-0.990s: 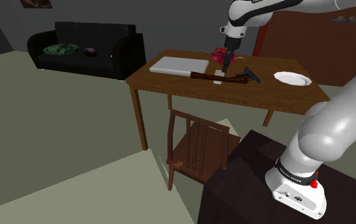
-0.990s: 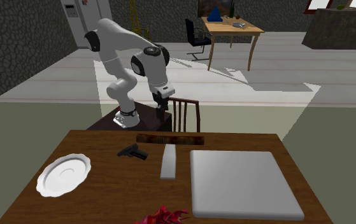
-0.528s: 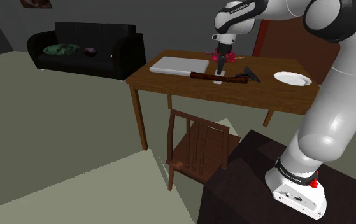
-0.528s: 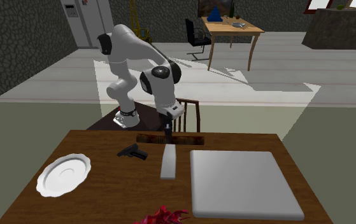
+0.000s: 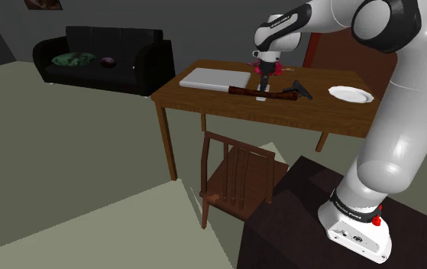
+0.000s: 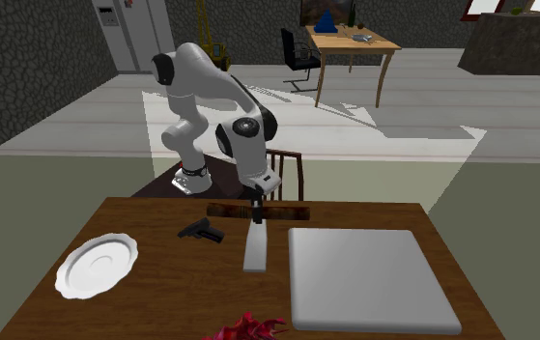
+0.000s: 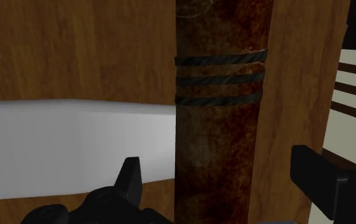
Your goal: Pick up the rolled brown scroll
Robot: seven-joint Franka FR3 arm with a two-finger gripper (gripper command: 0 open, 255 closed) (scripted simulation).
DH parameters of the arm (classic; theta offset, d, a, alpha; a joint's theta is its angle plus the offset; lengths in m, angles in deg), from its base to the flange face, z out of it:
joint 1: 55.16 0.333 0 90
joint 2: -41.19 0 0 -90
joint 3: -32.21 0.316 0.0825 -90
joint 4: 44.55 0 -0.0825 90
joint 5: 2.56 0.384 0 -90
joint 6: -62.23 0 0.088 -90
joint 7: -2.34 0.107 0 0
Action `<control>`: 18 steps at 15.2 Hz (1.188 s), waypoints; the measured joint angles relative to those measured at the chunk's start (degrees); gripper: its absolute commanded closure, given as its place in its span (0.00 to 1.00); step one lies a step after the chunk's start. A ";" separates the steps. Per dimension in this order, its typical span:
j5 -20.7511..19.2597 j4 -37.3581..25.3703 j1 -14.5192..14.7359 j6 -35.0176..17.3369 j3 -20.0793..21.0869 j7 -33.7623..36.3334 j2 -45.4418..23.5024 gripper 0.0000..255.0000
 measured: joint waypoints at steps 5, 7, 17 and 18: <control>0.19 0.47 -0.10 -0.72 -0.05 -0.30 -0.18 1.00; 0.18 0.50 -0.09 -0.77 -0.05 -0.29 -0.16 1.00; -0.64 -2.27 -0.02 2.96 -0.14 0.51 0.84 1.00; -0.76 -2.93 -0.01 3.71 -0.16 0.67 0.97 1.00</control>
